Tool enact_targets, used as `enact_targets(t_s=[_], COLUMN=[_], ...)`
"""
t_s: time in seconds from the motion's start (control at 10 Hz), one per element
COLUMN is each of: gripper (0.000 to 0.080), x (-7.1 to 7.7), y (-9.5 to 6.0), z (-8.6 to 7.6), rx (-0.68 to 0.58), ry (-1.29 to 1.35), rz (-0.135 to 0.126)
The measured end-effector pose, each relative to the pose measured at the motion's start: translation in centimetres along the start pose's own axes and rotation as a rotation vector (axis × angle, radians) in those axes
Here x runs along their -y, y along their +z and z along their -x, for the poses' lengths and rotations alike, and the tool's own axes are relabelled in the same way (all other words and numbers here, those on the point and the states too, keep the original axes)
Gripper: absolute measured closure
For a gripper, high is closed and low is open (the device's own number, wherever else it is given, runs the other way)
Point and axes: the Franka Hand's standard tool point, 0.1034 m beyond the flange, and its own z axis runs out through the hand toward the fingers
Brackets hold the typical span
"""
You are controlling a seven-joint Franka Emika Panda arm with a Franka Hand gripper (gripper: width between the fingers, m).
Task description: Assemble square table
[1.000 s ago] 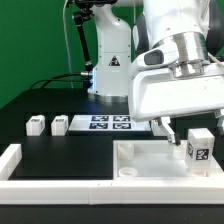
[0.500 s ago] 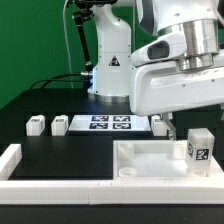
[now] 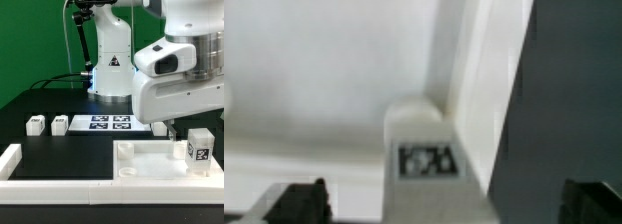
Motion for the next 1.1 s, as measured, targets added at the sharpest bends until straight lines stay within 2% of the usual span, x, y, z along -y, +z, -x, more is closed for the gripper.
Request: enact_targets(t_s=[0.1,0.7,1.0,1.1], gripper=[0.0151,0.0151,0.0168,0.0344], x=[-0.1,-0.1,0.0,0.0], y=[-0.2,0.9,0.8,0.8], z=[-0.8,-1.4,-1.4,-1.4], rx=[-0.025,-0.049,-0.049,-0.049], ry=[0.000,0.052,0.070,0.094], rz=[0.001,0.002,0.000,-0.001])
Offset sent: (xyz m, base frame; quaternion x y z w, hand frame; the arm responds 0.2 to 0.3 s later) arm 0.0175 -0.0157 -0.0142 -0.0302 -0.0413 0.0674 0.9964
